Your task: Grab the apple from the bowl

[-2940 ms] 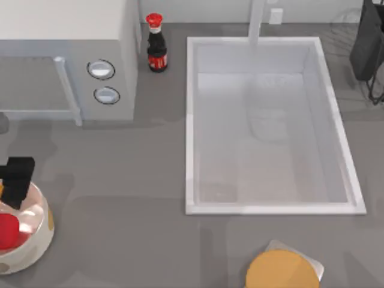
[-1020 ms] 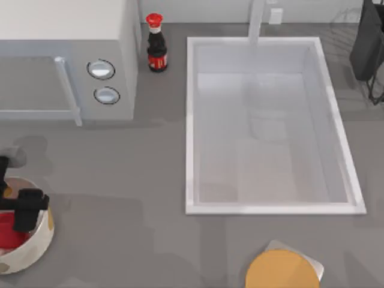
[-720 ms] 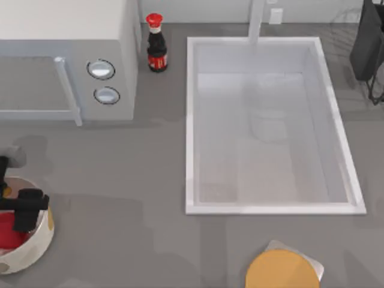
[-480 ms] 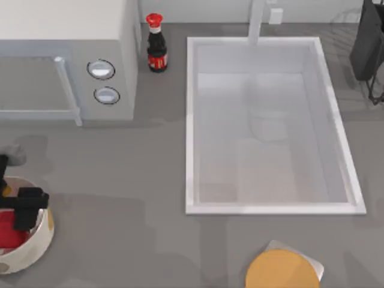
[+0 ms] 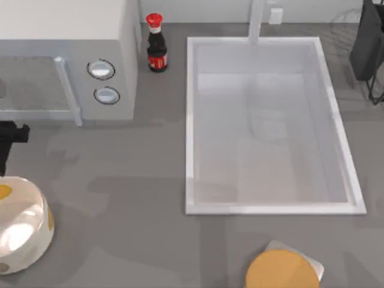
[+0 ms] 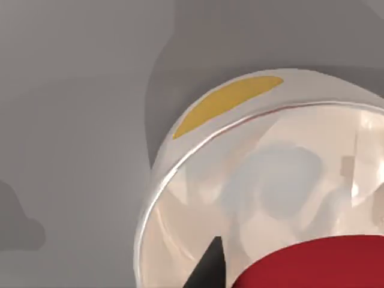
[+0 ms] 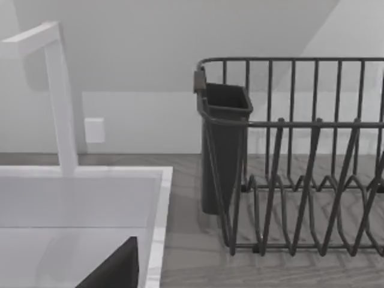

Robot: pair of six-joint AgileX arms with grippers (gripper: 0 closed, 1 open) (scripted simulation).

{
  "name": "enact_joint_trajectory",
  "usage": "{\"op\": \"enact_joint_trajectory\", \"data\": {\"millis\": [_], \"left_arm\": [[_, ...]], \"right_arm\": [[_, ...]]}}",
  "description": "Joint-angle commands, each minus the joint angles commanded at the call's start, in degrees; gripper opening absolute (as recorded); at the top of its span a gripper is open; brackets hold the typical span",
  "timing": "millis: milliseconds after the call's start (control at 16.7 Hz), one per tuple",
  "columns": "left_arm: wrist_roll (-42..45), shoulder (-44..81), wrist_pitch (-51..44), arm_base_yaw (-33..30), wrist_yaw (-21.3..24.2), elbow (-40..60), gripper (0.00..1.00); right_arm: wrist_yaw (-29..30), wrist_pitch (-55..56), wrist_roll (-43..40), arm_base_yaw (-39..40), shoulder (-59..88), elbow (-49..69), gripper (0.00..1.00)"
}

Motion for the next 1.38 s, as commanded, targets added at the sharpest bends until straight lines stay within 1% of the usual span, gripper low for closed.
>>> {"op": "enact_joint_trajectory", "data": {"millis": [180,300,420,540,900,1020,1200,1380], "left_arm": [[-0.22,-1.09,-14.92,-0.20,-0.01,13.11,0.00],[-0.36,-2.07,-22.71,-0.33,-0.02,20.39,0.00],[-0.49,-3.09,-28.13,-0.43,-0.03,25.71,0.00],[-0.58,-3.89,-31.15,-0.51,-0.04,28.70,0.00],[-0.63,-3.82,-31.64,-0.40,-0.08,29.25,0.00],[-2.63,-2.14,-30.63,-2.43,-0.14,29.44,0.00],[-10.07,2.62,-26.84,-9.75,-0.32,29.45,0.00],[-21.29,8.39,-21.42,-20.64,-0.56,28.95,0.00]], "right_arm": [[0.00,0.00,0.00,0.00,0.00,0.00,1.00],[0.00,0.00,0.00,0.00,0.00,0.00,1.00],[0.00,0.00,0.00,0.00,0.00,0.00,1.00],[0.00,0.00,0.00,0.00,0.00,0.00,1.00],[0.00,0.00,0.00,0.00,0.00,0.00,1.00],[0.00,0.00,0.00,0.00,0.00,0.00,1.00],[0.00,0.00,0.00,0.00,0.00,0.00,1.00],[0.00,0.00,0.00,0.00,0.00,0.00,1.00]]}}
